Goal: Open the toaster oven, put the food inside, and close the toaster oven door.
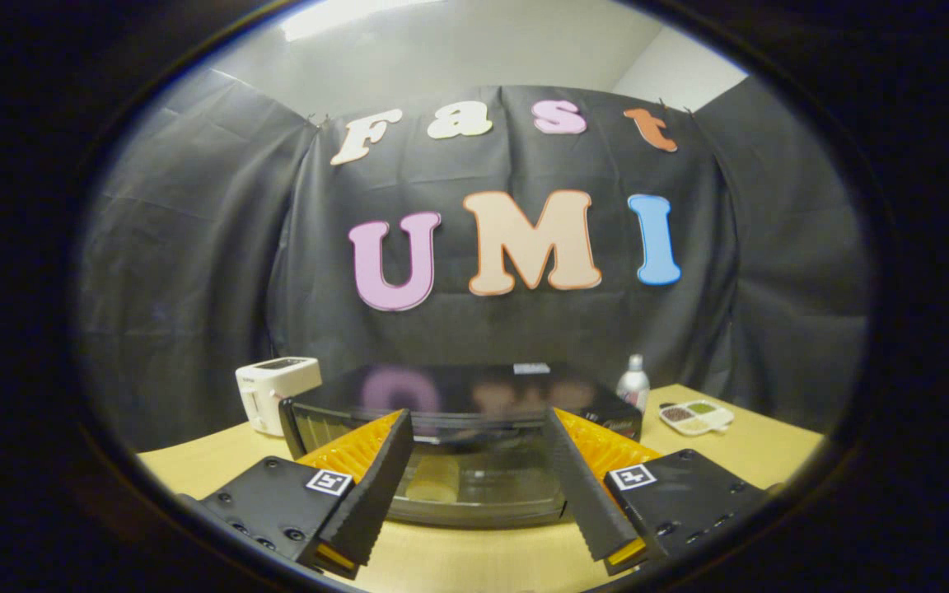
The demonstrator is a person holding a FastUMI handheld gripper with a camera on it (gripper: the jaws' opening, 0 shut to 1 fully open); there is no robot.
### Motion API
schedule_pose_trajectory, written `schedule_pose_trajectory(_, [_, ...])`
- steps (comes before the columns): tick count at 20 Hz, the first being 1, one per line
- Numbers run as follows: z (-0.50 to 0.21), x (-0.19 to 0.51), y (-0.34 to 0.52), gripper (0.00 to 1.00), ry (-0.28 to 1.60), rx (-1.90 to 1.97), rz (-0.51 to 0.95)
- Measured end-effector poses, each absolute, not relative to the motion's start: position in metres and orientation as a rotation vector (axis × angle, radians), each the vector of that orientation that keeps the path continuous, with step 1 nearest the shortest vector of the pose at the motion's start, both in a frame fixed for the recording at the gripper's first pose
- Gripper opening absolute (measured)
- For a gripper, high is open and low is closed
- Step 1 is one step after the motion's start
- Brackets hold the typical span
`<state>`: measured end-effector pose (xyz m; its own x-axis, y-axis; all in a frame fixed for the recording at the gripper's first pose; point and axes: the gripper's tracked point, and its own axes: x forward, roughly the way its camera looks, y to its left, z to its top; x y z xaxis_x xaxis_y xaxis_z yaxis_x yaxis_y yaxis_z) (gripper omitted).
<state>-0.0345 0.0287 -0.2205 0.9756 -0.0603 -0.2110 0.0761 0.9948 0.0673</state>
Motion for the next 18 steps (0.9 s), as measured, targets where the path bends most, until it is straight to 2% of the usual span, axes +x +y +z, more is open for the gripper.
schedule_pose_trajectory(10, [-0.072, -0.012, -0.013, 0.99, 0.011, 0.040, -0.066])
schedule_pose_trajectory(18, [-0.038, -0.010, -0.039, 0.99, -0.003, 0.054, -0.059])
